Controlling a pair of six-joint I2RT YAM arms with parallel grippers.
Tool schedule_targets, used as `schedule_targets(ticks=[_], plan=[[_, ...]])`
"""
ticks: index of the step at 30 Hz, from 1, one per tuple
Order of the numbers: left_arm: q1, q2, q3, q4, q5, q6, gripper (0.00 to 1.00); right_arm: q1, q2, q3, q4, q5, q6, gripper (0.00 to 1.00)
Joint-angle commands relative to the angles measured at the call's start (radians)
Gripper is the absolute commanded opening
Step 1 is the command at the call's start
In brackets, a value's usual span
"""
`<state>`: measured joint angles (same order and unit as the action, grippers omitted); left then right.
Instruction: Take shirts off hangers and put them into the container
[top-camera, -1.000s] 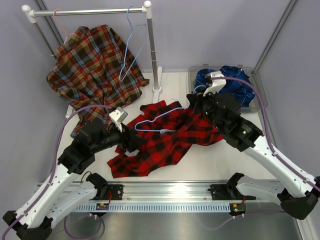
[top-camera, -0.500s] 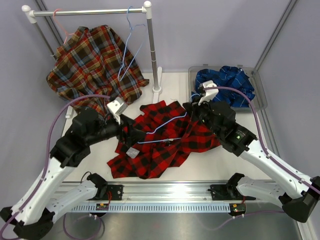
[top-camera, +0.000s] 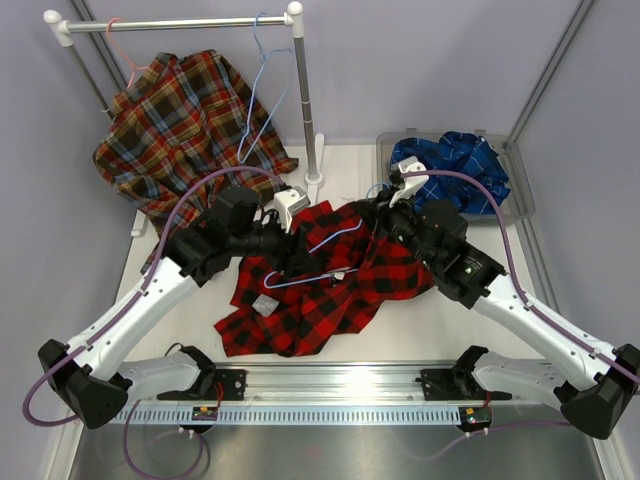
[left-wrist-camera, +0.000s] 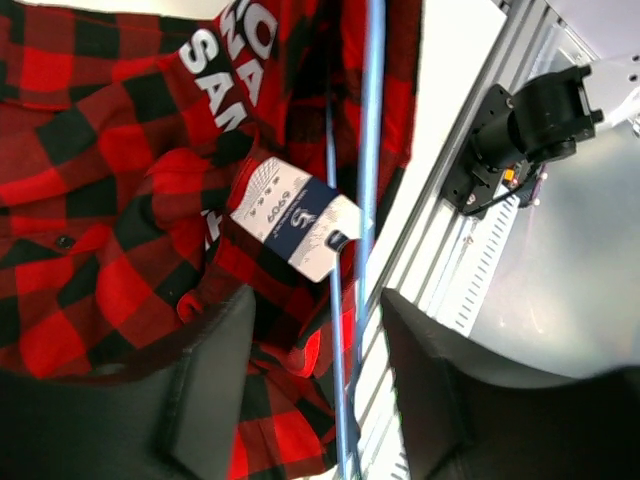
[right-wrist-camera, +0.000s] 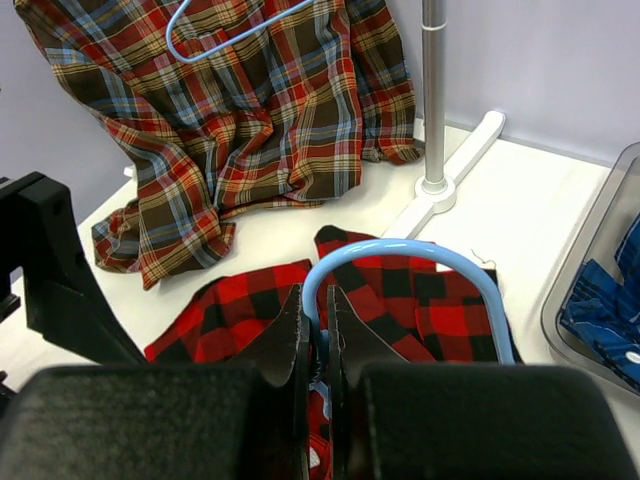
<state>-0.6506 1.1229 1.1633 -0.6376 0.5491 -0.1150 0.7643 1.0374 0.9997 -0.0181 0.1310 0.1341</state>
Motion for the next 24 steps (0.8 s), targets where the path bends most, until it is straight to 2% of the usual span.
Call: schedule_targets(ticks=[1, 2, 4, 5, 9, 12, 14, 15, 17, 18, 21, 24], plan=[[-0.015, 0.006, 0.059, 0.026, 0.046, 0.015, 0.5, -0.005, 0.007, 0.023, 0.087, -0.024, -0.007, 0.0], [-0.015, 0.006, 0.059, 0.027, 0.043, 0.017, 0.39, -0.005, 0.009, 0.025, 0.087, -0.025, -0.005, 0.0], [-0.017, 0.005, 0.059, 0.026, 0.031, 0.02, 0.27, -0.003, 0.012, 0.024, 0.086, -0.028, -0.005, 0.0], [-0.015, 0.002, 0.062, 0.026, 0.026, 0.02, 0.18, -0.003, 0.012, 0.02, 0.084, -0.028, -0.005, 0.0], [-0.015, -0.02, 0.064, 0.027, -0.018, 0.026, 0.0, -0.003, 0.007, 0.007, 0.076, -0.03, -0.008, 0.0], [-0.015, -0.035, 0.058, 0.027, -0.057, 0.029, 0.0, -0.003, -0.007, -0.015, 0.066, -0.025, -0.008, 0.03], [-0.017, -0.054, 0.053, 0.027, -0.1, 0.032, 0.0, -0.005, -0.02, -0.016, 0.034, -0.025, -0.001, 0.13], [-0.015, -0.058, 0.047, 0.027, -0.116, 0.032, 0.0, -0.003, -0.023, -0.015, 0.024, -0.027, 0.001, 0.29], [-0.015, -0.077, 0.041, 0.027, -0.173, 0.032, 0.0, -0.003, -0.048, -0.015, -0.029, -0.03, 0.01, 0.44], [-0.015, -0.084, 0.035, 0.027, -0.22, 0.031, 0.0, -0.003, -0.059, -0.015, -0.043, -0.031, 0.01, 0.58], [-0.015, -0.11, 0.032, 0.026, -0.291, 0.028, 0.0, -0.003, -0.102, -0.009, -0.097, -0.022, 0.012, 0.7], [-0.015, -0.146, 0.039, 0.027, -0.339, 0.026, 0.0, -0.003, -0.126, -0.003, -0.157, 0.019, 0.013, 0.74]])
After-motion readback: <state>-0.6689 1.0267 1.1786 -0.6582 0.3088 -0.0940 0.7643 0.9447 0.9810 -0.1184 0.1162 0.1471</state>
